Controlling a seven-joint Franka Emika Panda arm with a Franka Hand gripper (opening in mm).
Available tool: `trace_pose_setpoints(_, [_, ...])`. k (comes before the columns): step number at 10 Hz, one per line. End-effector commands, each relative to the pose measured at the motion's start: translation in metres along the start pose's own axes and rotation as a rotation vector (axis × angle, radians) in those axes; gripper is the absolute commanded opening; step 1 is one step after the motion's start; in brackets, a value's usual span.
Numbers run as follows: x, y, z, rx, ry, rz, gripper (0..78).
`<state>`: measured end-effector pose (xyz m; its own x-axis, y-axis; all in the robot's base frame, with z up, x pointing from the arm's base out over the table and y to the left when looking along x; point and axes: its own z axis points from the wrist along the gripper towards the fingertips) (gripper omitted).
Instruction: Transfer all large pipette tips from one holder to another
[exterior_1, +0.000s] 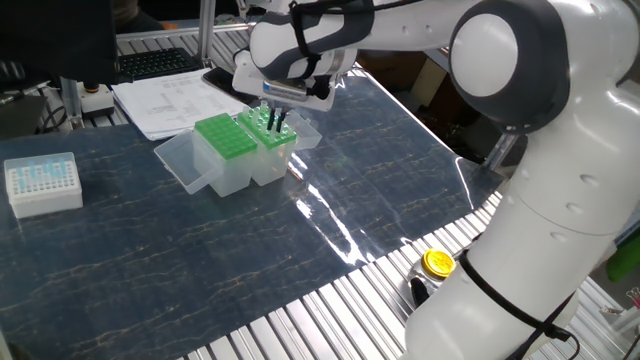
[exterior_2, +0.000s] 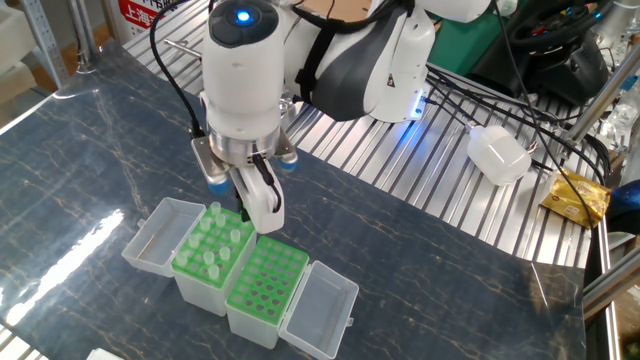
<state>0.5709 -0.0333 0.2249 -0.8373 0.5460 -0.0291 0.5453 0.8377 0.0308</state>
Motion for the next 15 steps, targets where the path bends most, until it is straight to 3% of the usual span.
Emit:
trace_pose_setpoints(1, [-0.004,0.005,-0.038,-0.002,-0.004,0.025,1.2])
trace_pose_setpoints(4, [-0.003,0.012,-0.055,-0.002,-0.003,0.050,1.2])
trace_pose_setpoints(7, [-0.007,0.018,-0.087,0.004,0.009,0.056,1.2])
trace_pose_setpoints(12, [-0.006,0.016,-0.104,0.005,0.011,0.063,1.2])
trace_pose_setpoints(15, [-0.008,0.016,-0.121,0.011,0.028,0.076,1.2])
